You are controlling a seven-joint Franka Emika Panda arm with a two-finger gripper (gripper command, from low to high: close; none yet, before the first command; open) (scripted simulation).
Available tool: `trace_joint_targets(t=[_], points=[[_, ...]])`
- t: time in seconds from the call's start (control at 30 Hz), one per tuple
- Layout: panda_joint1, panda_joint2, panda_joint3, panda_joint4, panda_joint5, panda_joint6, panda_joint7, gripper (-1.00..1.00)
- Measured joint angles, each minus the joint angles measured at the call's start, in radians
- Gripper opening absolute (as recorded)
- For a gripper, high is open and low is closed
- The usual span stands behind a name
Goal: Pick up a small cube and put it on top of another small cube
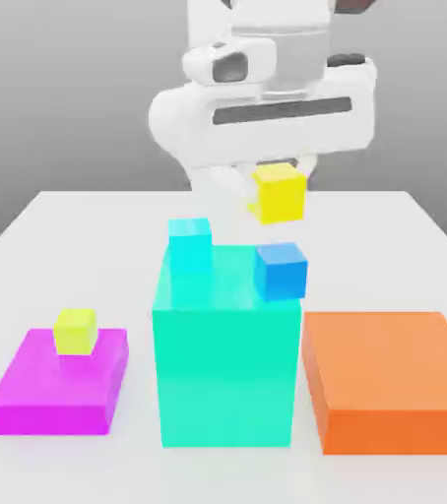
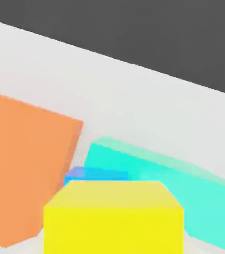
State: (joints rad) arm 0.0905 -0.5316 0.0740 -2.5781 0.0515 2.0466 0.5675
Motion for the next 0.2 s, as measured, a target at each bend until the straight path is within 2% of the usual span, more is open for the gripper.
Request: trace_joint_targets(t=[0.07, 0.1, 0.2], points=[[0.002, 0.023, 0.005, -0.053, 0.002, 0.076, -0.001, -1.00], [0.001, 0.032, 0.008, -0.070, 0.003, 0.103, -0.002, 1.00], [0.001, 0.032, 0.008, -0.070, 0.003, 0.103, -0.002, 1.00]])
